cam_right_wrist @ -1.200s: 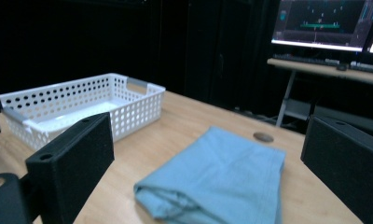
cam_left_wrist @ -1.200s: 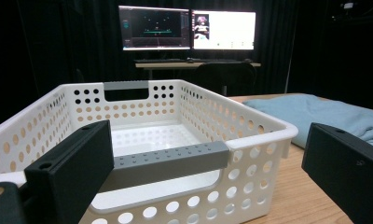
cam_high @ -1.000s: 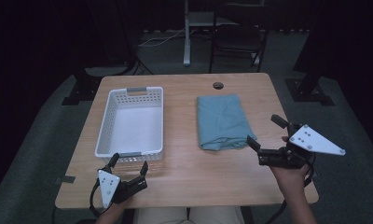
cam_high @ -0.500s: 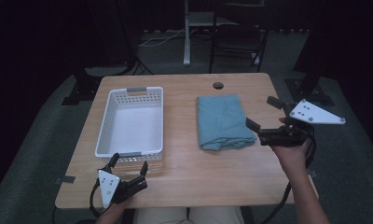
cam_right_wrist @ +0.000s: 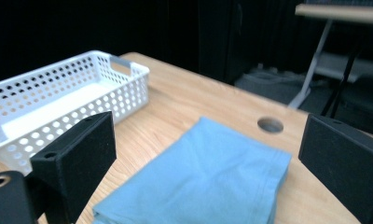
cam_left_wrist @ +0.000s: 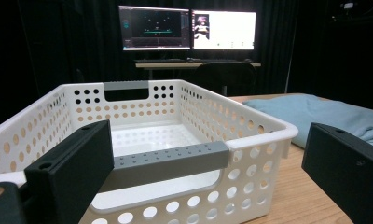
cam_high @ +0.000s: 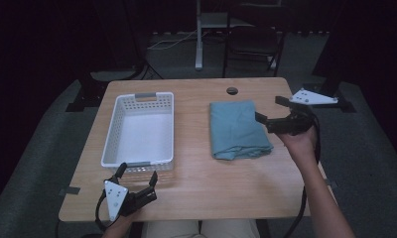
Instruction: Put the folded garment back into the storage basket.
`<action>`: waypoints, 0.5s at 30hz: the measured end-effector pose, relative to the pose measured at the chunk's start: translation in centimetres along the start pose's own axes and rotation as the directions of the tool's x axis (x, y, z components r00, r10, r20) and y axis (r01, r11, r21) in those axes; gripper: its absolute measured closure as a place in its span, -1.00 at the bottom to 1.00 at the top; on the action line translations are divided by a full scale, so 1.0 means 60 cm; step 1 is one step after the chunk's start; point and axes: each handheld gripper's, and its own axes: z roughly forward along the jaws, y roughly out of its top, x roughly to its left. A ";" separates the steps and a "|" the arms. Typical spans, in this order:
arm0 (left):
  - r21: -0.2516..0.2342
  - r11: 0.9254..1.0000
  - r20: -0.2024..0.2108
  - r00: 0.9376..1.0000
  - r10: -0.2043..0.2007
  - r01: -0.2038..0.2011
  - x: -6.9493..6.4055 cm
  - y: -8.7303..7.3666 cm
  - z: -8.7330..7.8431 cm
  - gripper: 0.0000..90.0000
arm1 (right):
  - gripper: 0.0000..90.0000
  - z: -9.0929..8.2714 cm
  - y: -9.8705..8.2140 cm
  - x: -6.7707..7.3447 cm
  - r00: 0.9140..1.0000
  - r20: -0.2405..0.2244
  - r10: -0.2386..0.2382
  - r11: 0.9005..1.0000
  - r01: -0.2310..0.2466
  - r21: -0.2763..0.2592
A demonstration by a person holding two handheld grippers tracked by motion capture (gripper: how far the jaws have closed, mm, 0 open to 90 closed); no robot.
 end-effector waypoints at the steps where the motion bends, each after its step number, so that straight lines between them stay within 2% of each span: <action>1: 0.000 1.000 0.000 1.000 0.000 0.000 0.000 0.000 0.000 -0.92 | -0.91 0.006 -0.003 -0.006 1.000 0.007 0.003 1.000 -0.003 0.011; 5: 0.000 1.000 0.000 1.000 0.000 0.000 0.000 0.000 0.000 -0.92 | -0.91 0.034 -0.017 -0.033 0.999 0.029 0.043 0.997 -0.045 0.067; 15: 0.000 1.000 0.000 1.000 0.000 0.000 0.000 0.000 0.000 -0.92 | -0.91 0.071 -0.041 -0.064 0.995 0.062 0.083 0.983 -0.092 0.156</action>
